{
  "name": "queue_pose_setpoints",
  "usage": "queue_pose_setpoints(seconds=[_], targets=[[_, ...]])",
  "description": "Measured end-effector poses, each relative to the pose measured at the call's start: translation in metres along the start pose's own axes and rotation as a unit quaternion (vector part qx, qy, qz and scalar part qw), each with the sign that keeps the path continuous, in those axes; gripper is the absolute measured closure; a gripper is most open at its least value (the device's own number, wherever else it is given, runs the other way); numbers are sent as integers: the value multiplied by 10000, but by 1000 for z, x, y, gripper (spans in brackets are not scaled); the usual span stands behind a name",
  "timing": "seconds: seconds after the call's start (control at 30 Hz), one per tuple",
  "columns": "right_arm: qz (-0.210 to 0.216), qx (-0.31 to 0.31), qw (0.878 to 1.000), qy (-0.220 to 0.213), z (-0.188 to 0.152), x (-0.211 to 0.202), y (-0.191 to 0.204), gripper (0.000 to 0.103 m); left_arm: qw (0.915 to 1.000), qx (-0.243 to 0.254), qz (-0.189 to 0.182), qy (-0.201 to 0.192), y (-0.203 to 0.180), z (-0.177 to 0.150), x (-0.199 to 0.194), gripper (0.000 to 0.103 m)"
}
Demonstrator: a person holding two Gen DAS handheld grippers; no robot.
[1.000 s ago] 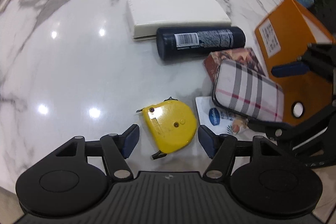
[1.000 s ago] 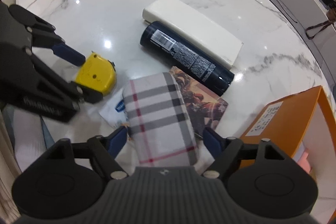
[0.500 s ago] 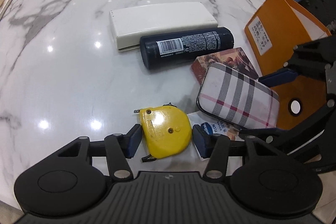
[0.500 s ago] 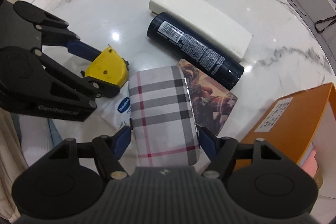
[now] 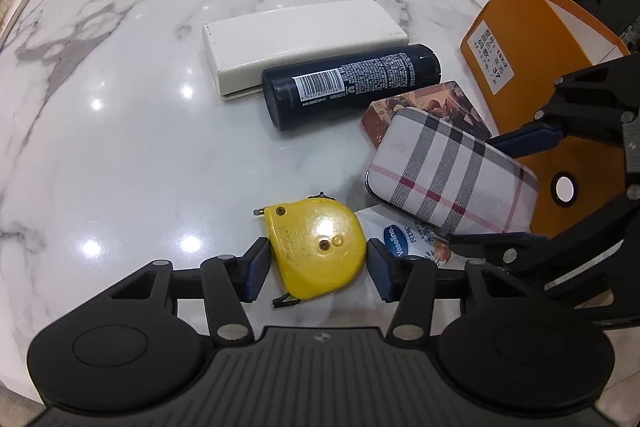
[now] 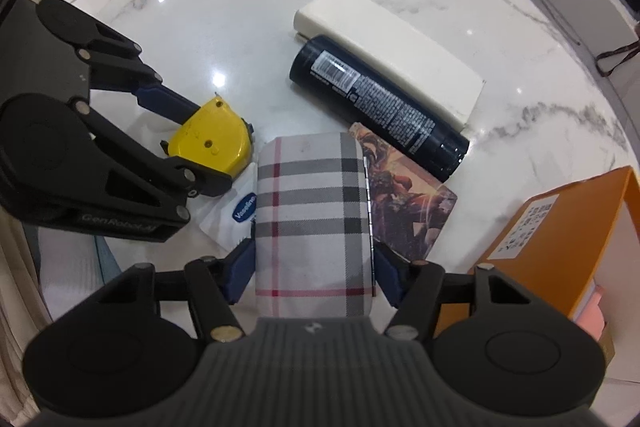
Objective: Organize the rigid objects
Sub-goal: 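Grasp the yellow tape measure with the left tool while the right tool grasps the plaid pouch, then carry the tape measure and plaid pouch over the orange box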
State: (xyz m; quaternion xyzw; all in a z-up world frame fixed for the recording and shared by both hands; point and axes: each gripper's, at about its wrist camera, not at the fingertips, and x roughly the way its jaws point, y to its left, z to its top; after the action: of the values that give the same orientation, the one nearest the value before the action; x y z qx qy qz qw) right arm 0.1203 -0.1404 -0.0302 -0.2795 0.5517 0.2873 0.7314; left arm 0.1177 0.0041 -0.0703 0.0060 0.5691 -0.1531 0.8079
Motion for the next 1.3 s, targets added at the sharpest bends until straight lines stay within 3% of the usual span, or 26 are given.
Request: queue_pose_setpoints(seconds=[0.3,0.7,1.0,1.3], targets=[[-76,135,9993,-329,-6,-28,-1,41,9995,47,-100,-310,-3,0,-20,44],[-284,360,9940,-994,-28,-96,-17,41,9972,200,-258,-670,-39,14,-64,44],[-775,1304,9810,-1210,-101,-157,-91,41,9875,1037,-485,-1084,-132,49,-103,44],[-639,2126,9716,-824,-166,-134,-143,41,9776,1815,-648,-846,-230,80,-66,44]])
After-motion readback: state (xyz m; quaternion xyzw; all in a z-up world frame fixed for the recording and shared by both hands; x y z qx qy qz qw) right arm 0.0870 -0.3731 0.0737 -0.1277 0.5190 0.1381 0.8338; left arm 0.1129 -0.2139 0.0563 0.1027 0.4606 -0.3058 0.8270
